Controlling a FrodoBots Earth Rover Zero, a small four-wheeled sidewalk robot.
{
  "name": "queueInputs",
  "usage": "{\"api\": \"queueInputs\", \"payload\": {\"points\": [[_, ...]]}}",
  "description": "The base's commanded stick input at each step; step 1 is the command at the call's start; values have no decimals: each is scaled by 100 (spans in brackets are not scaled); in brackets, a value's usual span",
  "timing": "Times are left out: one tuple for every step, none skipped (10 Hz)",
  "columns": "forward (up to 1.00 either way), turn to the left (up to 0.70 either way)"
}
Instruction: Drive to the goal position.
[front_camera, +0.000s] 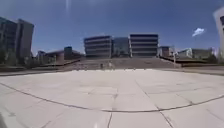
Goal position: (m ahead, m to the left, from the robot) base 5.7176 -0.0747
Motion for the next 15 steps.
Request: {"api": "queueInputs", "payload": {"points": [[70,0],[70,0],[70,0],[70,0],[70,0],[70,0],[70,0],[70,0],[70,0],[70,0],[70,0],[70,0],[70,0],[70,0],[70,0]]}}
